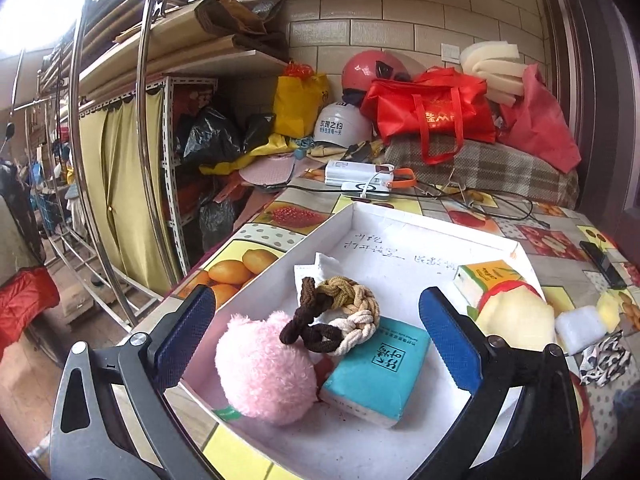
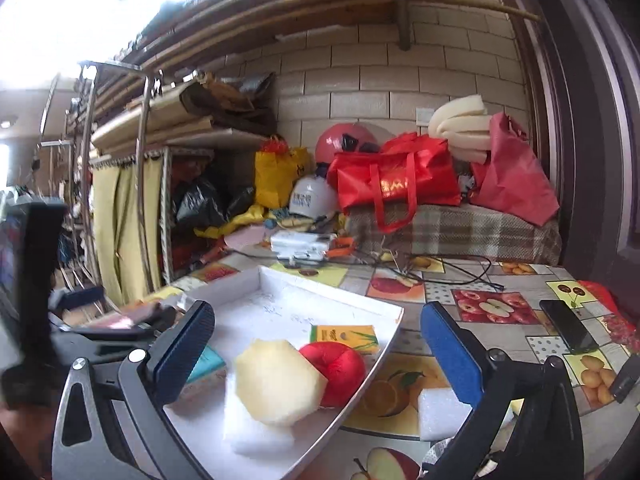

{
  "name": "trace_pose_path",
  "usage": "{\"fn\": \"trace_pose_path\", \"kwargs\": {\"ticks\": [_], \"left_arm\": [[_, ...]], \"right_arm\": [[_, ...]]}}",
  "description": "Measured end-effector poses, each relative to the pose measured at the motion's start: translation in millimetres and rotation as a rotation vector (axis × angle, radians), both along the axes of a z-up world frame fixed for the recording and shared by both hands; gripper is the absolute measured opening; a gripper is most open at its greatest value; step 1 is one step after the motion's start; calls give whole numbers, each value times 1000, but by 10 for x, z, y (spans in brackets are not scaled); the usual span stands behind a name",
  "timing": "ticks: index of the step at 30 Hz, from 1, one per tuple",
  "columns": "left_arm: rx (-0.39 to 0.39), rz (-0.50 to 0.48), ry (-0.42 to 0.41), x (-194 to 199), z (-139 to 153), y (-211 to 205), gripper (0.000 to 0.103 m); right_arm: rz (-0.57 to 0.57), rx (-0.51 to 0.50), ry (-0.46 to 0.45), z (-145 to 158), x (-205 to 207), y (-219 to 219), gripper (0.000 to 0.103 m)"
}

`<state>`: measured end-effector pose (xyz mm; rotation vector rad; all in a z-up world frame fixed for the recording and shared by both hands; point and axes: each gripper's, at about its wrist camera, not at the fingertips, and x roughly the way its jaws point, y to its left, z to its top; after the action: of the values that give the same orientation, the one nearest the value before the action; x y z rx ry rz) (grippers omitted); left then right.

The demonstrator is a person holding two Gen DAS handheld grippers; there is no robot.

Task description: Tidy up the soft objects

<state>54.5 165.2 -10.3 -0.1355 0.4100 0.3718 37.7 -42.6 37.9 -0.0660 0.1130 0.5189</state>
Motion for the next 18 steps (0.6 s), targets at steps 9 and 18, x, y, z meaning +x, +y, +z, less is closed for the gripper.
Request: {"fn": "trace_pose_path", "kwargs": {"ticks": [9,18], "left_arm": [[7,-8,13,19,-8,-20,103],[-12,-30,2,3,-4,-10,103]], "right_arm": [[182,-32,-7,323,-587,444,103],[179,-42,55,249,-557,690,103]]}}
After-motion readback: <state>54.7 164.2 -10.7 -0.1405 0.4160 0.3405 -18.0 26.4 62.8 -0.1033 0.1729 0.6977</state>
